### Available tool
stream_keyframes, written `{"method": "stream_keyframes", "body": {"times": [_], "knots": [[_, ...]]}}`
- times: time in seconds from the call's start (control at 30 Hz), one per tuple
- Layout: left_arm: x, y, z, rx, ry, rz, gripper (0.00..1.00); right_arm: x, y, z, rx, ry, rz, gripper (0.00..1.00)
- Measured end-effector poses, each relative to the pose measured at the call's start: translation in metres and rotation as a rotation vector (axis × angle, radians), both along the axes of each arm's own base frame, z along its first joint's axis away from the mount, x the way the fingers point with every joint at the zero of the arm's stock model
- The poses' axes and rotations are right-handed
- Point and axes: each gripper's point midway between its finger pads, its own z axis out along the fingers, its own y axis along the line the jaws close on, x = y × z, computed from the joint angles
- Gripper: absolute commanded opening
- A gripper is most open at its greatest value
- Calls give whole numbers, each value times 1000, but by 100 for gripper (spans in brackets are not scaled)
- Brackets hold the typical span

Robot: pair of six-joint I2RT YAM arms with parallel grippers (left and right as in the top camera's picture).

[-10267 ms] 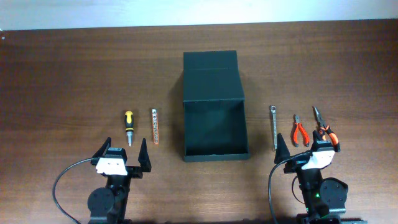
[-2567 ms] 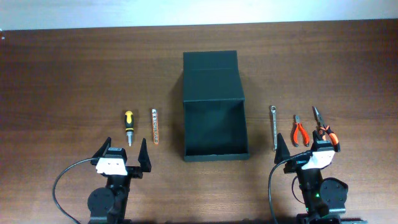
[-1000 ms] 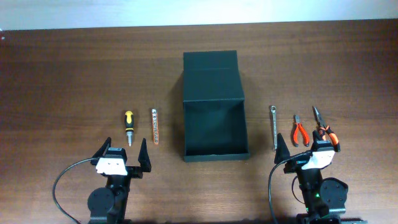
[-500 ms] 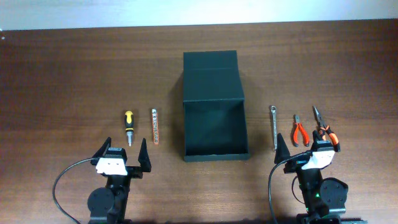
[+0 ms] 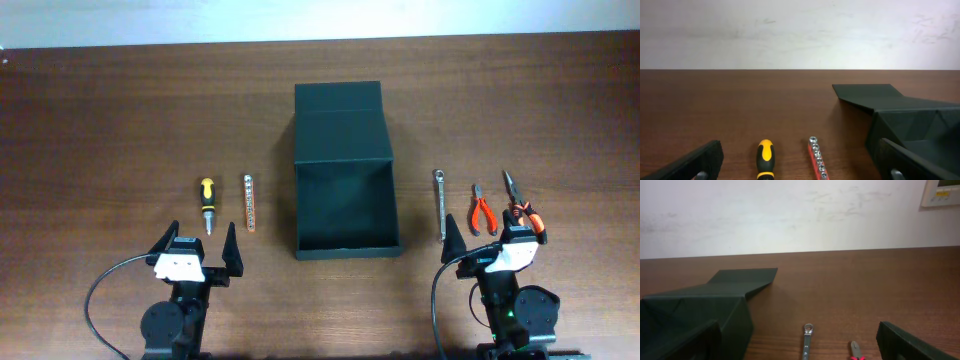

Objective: Pack container

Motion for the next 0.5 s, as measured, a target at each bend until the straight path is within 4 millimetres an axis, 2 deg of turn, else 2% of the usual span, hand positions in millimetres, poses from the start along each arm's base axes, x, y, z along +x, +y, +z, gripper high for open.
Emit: {"method": "stream_keyframes", "body": {"times": [0.5], "knots": [[0,0,0,0,0,0,99,0,0,0,0,0,0,99]]}}
